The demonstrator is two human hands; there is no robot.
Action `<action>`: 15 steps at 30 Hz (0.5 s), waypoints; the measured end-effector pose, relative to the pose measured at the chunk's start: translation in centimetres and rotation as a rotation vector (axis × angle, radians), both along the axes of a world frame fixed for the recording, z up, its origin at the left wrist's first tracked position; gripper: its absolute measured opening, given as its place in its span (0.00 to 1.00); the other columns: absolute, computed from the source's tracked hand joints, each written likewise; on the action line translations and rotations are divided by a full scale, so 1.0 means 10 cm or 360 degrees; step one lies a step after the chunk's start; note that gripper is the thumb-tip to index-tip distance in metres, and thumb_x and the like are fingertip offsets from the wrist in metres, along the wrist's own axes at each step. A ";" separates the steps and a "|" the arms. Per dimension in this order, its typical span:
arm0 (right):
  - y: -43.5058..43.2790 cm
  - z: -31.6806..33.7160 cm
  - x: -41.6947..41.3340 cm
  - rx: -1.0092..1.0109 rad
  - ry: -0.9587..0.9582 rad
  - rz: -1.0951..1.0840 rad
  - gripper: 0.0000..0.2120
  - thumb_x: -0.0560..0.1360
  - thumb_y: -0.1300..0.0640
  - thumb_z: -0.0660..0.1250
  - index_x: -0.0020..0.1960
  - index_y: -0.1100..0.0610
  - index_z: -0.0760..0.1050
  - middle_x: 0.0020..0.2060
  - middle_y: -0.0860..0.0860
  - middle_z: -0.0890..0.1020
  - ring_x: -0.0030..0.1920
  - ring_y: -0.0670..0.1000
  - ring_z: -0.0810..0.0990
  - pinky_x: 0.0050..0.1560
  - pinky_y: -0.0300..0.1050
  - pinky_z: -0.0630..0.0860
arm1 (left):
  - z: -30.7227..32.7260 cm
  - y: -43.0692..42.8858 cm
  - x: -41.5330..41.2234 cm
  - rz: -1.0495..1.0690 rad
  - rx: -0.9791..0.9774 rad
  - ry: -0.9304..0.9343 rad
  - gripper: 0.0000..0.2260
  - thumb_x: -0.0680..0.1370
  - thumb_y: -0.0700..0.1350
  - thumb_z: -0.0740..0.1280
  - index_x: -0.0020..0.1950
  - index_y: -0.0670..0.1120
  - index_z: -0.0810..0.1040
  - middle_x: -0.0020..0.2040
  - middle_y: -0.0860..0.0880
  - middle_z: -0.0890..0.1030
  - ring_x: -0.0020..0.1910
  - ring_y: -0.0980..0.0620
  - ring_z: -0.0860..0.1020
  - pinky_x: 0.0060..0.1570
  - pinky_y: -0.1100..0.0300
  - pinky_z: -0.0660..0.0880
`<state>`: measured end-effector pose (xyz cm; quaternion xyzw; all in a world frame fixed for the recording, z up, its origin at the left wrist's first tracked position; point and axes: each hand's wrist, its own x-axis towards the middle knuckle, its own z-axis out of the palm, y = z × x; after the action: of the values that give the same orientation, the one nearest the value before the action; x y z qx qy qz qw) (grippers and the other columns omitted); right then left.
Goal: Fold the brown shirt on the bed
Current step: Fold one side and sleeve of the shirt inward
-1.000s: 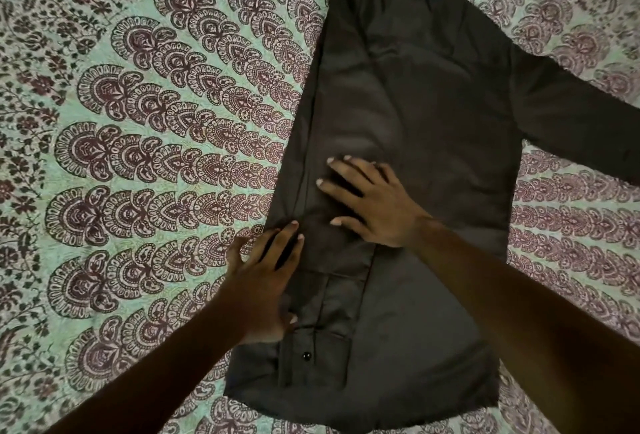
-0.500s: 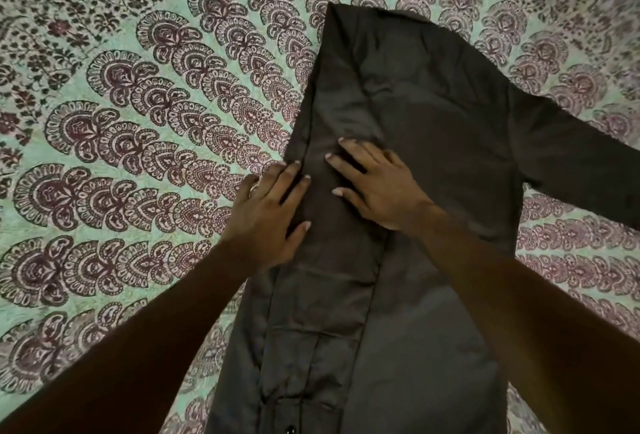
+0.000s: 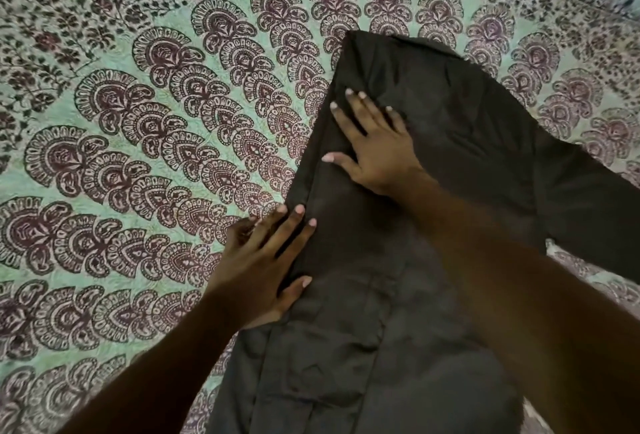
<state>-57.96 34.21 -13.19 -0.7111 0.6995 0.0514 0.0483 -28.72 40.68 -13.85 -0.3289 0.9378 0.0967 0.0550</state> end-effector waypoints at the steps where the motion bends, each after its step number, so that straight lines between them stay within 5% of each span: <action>1: -0.13 0.01 -0.04 0.0002 0.0018 -0.0037 0.42 0.78 0.24 0.44 0.85 0.46 0.51 0.85 0.52 0.52 0.84 0.55 0.52 0.80 0.65 0.53 | 0.00 -0.01 0.00 0.0004 0.0003 0.0000 0.37 0.78 0.66 0.60 0.83 0.52 0.59 0.84 0.49 0.59 0.80 0.45 0.63 0.68 0.41 0.65; 7: -0.64 0.08 -0.14 0.0010 0.0119 -0.0420 0.45 0.77 0.23 0.40 0.85 0.49 0.51 0.85 0.55 0.49 0.85 0.56 0.44 0.78 0.73 0.38 | -0.02 -0.02 0.00 0.0005 -0.0007 0.0060 0.37 0.77 0.66 0.61 0.83 0.52 0.59 0.84 0.48 0.59 0.80 0.45 0.64 0.67 0.40 0.66; 11: -0.44 0.16 0.13 -0.0266 0.0022 -0.0365 0.42 0.82 0.30 0.47 0.85 0.58 0.51 0.85 0.58 0.50 0.84 0.59 0.47 0.81 0.67 0.44 | -0.02 -0.02 0.01 0.0004 -0.0007 0.0086 0.38 0.77 0.66 0.62 0.83 0.52 0.60 0.84 0.48 0.59 0.79 0.45 0.65 0.66 0.41 0.67; 15: -0.01 -0.09 0.28 -0.0196 -0.0067 -0.0128 0.39 0.82 0.30 0.47 0.85 0.54 0.54 0.84 0.54 0.53 0.84 0.55 0.52 0.80 0.62 0.56 | -0.02 -0.03 0.01 0.0008 -0.0008 0.0095 0.37 0.77 0.66 0.62 0.83 0.52 0.60 0.84 0.49 0.59 0.79 0.46 0.65 0.66 0.41 0.66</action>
<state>-55.16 34.12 -14.09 -0.6851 0.7281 -0.0087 0.0213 -28.65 40.38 -14.06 -0.3283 0.9384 0.1043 0.0260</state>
